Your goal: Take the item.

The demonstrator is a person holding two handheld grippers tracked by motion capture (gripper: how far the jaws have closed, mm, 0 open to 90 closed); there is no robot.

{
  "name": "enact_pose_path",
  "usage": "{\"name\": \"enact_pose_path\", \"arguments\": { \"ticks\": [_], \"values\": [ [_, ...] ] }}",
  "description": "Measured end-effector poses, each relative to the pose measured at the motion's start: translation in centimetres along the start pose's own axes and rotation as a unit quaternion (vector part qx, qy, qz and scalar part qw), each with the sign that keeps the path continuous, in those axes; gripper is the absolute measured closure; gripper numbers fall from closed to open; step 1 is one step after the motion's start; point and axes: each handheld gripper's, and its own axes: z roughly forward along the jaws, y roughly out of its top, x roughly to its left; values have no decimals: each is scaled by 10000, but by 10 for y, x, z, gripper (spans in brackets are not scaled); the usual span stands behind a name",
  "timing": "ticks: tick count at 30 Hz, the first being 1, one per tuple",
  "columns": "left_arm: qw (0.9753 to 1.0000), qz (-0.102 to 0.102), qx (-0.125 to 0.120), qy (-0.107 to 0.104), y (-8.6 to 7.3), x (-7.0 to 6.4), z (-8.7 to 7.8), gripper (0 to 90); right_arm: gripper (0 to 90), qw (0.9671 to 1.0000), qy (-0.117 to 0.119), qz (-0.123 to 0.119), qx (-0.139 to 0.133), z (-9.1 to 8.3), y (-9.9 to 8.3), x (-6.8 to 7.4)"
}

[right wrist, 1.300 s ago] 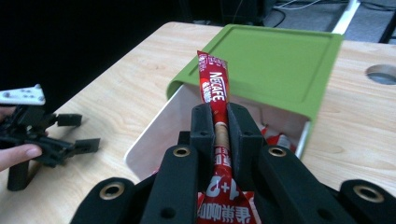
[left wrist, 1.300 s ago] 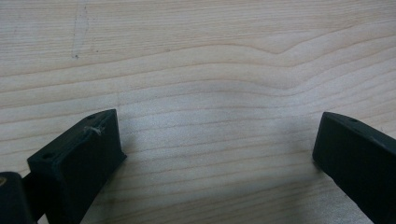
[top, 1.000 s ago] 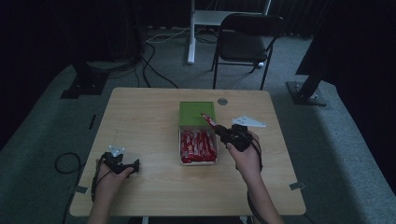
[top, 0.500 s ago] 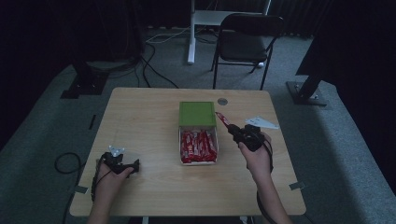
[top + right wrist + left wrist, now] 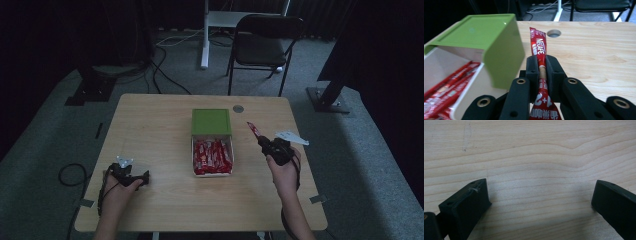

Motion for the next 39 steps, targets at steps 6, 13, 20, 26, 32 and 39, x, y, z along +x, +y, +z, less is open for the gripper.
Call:
{"name": "enact_pose_path", "arguments": {
  "ticks": [6,13,20,26,32,39],
  "values": [
    [10000,0,-1,-1,0,0,0,19,817,9998,-184,43,33,1,-8,-14],
    [10000,-1,-2,0,0,0,0,20,816,9992,-354,148,101,5,-19,-29],
    [10000,-1,-2,-1,0,0,0,19,816,9981,-542,220,181,8,-31,-43],
    [10000,1,-2,-1,0,0,0,20,816,9969,-674,274,314,11,-42,-53],
    [10000,-1,-1,0,0,0,0,20,815,9954,-807,339,379,12,-50,-64],
    [10000,-1,-1,0,0,0,0,19,816,9941,-880,405,489,17,-59,-71]
  ]
}}
